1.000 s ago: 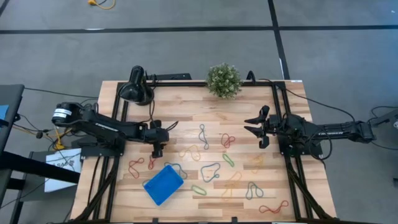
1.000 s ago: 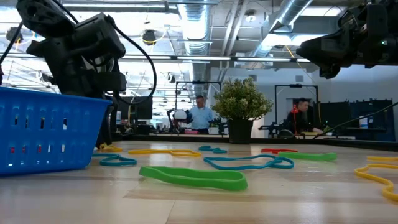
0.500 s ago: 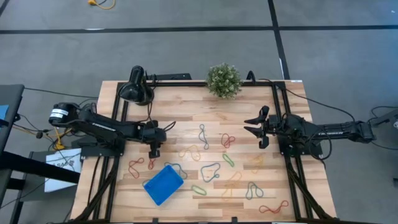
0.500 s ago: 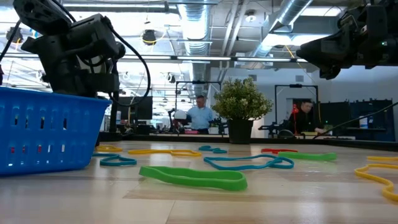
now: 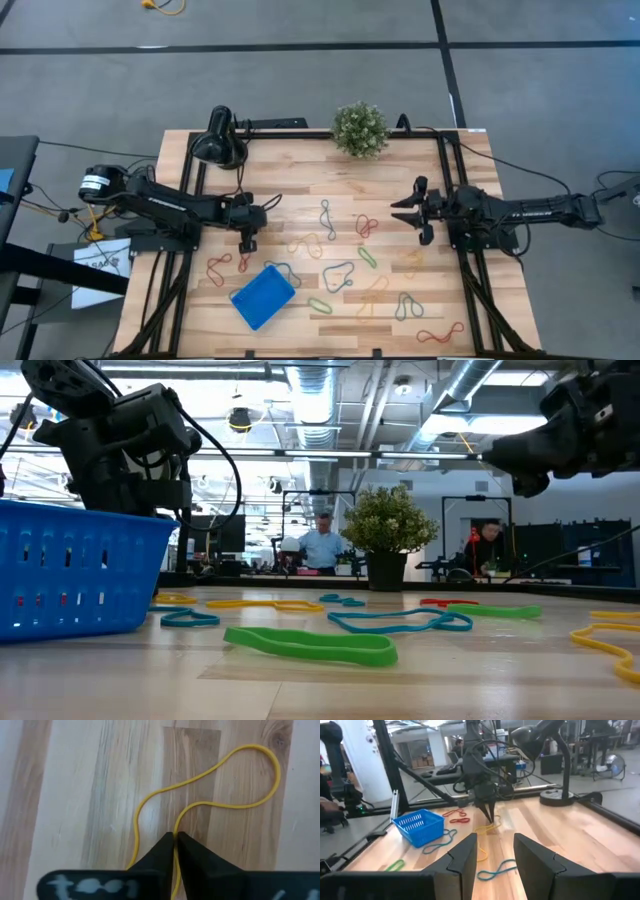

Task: Pick and place rubber bands into bin
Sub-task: Put the yellow rubber band into the blue basket

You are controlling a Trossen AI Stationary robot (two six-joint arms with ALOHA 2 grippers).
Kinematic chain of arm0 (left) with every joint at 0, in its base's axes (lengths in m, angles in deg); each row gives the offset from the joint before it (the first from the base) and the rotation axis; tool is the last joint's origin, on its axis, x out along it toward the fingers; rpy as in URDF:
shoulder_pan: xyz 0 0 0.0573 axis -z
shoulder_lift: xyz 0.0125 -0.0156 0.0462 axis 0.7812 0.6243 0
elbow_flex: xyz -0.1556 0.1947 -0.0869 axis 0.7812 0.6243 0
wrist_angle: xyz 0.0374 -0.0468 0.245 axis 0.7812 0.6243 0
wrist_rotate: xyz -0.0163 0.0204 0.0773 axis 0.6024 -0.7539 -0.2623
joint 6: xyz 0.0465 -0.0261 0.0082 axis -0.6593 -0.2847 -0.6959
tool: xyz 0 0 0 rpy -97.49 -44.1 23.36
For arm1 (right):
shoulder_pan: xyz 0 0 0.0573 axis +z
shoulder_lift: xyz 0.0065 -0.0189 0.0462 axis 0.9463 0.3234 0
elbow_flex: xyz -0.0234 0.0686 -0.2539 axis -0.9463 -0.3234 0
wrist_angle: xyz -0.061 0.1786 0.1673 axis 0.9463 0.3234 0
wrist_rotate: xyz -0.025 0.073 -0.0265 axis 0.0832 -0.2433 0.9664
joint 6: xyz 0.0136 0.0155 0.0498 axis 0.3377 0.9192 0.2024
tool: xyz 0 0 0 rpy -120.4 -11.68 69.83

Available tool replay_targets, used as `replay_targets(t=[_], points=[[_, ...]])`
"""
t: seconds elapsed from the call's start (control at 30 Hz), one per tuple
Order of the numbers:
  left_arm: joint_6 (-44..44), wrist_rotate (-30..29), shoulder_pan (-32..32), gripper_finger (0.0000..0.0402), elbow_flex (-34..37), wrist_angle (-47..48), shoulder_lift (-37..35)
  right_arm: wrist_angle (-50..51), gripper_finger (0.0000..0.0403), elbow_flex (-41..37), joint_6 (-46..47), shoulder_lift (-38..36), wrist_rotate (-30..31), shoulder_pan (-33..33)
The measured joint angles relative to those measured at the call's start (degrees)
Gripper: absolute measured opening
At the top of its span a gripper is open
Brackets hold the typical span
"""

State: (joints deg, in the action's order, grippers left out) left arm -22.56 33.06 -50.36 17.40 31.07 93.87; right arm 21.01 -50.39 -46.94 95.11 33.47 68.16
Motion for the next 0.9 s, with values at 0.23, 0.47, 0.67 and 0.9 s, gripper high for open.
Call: replay_targets(t=[0.23, 0.47, 0.67, 0.9], points=[[0.0, -0.4, -0.1, 0.0061, 0.0, 0.0, 0.0, -7.1, 0.0123, 0.0, -1.7, 0.0, 0.1, 1.1], [0.0, 0.0, -0.2, 0.0119, 0.0, -0.1, 0.0, -8.6, 0.0125, 0.0, -1.4, 0.4, 0.1, 1.0], [0.8, 2.6, -0.2, 0.0128, -0.2, -1.8, 2.8, -11.2, 0.0126, 0.5, -0.4, 5.5, 0.1, 1.9], [0.2, 2.1, 0.1, 0.0101, -0.2, -4.8, 4.6, -13.3, 0.0126, 3.4, -0.8, 11.9, 0.1, 1.7]])
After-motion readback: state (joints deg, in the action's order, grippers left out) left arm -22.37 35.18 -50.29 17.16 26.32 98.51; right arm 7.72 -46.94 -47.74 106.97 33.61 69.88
